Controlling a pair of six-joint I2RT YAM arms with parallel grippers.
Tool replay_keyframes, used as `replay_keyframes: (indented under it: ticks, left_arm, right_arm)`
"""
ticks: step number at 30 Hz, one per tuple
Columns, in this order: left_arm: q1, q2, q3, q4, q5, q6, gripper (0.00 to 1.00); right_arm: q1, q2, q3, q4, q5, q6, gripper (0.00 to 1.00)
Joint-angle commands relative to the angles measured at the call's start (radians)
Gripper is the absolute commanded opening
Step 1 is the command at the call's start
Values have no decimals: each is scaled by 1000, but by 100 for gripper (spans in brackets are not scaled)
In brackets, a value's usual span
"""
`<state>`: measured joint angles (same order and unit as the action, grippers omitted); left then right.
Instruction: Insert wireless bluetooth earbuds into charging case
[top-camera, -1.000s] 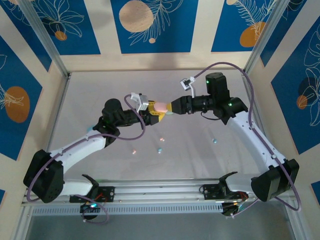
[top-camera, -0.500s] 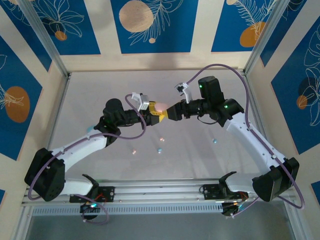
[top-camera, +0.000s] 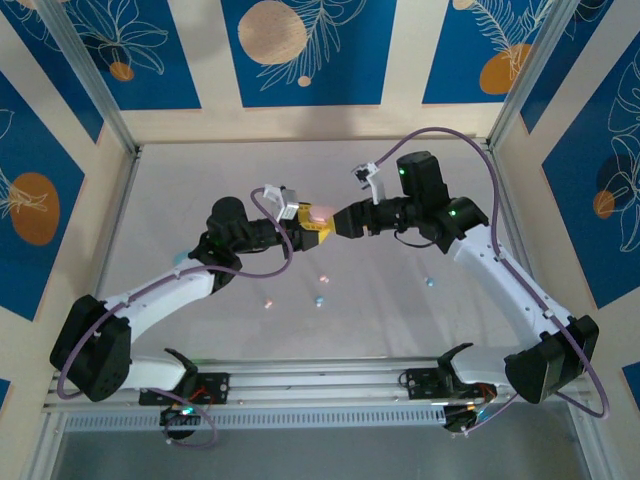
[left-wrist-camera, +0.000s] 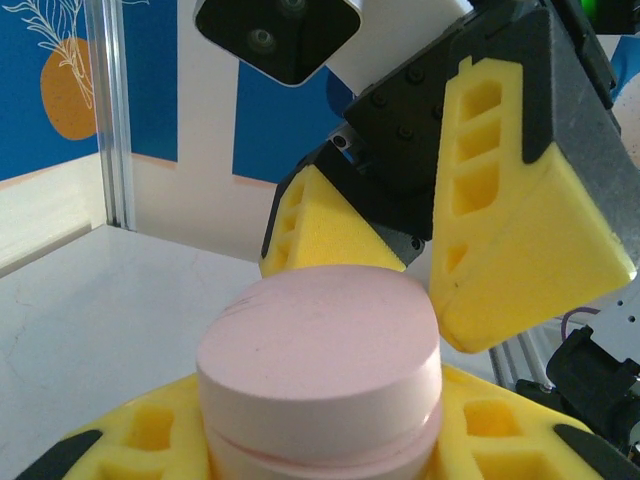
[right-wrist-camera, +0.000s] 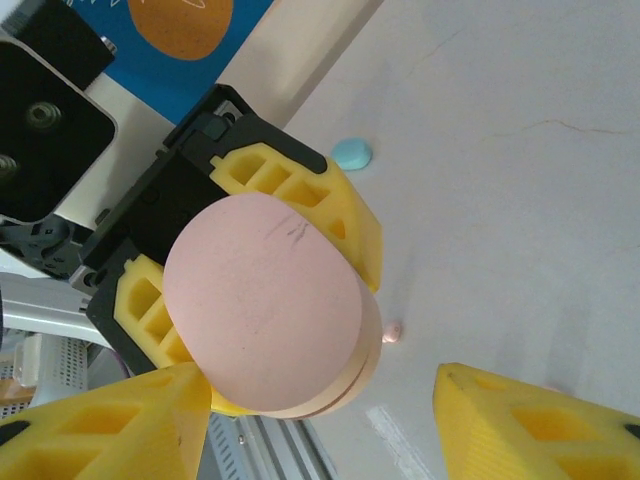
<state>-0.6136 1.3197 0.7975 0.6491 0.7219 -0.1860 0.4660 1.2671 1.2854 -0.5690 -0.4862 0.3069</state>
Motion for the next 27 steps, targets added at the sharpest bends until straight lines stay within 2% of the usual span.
replay_keyframes:
  ticks: [1, 12, 19, 23, 27]
  left_arm:
    - [-23, -20, 32, 50, 100, -6, 26]
    - [-29, -36, 32, 35, 102, 3, 26]
    - [-32, -45, 29, 35, 94, 6, 26]
    - [-33, -44, 29, 37, 90, 7, 27]
    - [-32, -40, 35, 35, 101, 2, 27]
  right_arm:
    - [-20, 25, 32, 42, 34, 49, 61]
    - [-31, 43, 48, 41, 68, 127, 61]
    - [-44, 44, 43, 55, 3, 159, 62]
    - [-41, 29, 31, 87, -103, 100, 61]
    - [-42, 8, 34, 85, -68, -41, 60]
